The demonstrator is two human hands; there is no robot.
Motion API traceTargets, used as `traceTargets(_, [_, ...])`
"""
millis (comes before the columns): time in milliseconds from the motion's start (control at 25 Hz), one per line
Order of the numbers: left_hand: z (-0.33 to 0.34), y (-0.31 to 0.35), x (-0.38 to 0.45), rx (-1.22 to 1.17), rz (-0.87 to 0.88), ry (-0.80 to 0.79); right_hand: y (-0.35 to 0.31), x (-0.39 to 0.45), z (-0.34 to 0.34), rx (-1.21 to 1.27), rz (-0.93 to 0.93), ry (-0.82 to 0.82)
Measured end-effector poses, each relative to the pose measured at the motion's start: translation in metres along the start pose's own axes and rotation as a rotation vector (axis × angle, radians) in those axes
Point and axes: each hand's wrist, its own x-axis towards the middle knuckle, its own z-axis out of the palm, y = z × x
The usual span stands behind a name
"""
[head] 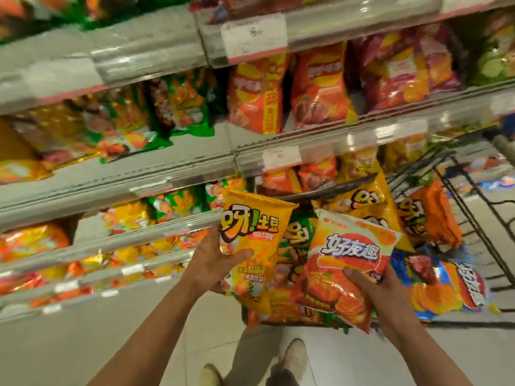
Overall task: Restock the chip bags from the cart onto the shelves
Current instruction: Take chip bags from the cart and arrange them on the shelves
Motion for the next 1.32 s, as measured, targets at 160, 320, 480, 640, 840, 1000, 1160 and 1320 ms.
traceTargets(160, [-0.048,-0.034,-0.038,-0.050,-0.014,0.096,-0.001,-0.018,0.049,-0.058,-0.021,-0.164])
traceTargets(320, [-0.099,-0.079,-0.077,-0.139,-0.045,0.161,0.010,-0.047,0.104,-0.096,-0.018,-0.273])
traceTargets(480, [-0.150,-0.138,-0.124,-0.127,-0.072,0.246,0.034,-0.098,0.159,-0.144,-0.030,-0.363])
traceTargets(640, [-0.204,-0.191,-0.166,-0.173,-0.105,0.327,0.059,-0.145,0.216,-0.233,-0.029,-0.415])
traceTargets(840, [-0.263,-0.224,-0.171,-0.213,-0.123,0.420,0.062,-0.181,0.286,-0.323,-0.098,-0.522])
traceTargets(1000, [-0.303,-0.238,-0.134,-0.168,-0.105,0.430,0.057,-0.165,0.339,-0.324,-0.063,-0.597])
traceTargets(1160, [-0.336,-0.250,-0.078,-0.062,-0.113,0.422,0.055,-0.127,0.396,-0.359,-0.079,-0.649])
traceTargets(1320, [-0.355,-0.264,-0.015,-0.023,-0.177,0.474,0.060,-0.073,0.434,-0.393,-0.040,-0.723])
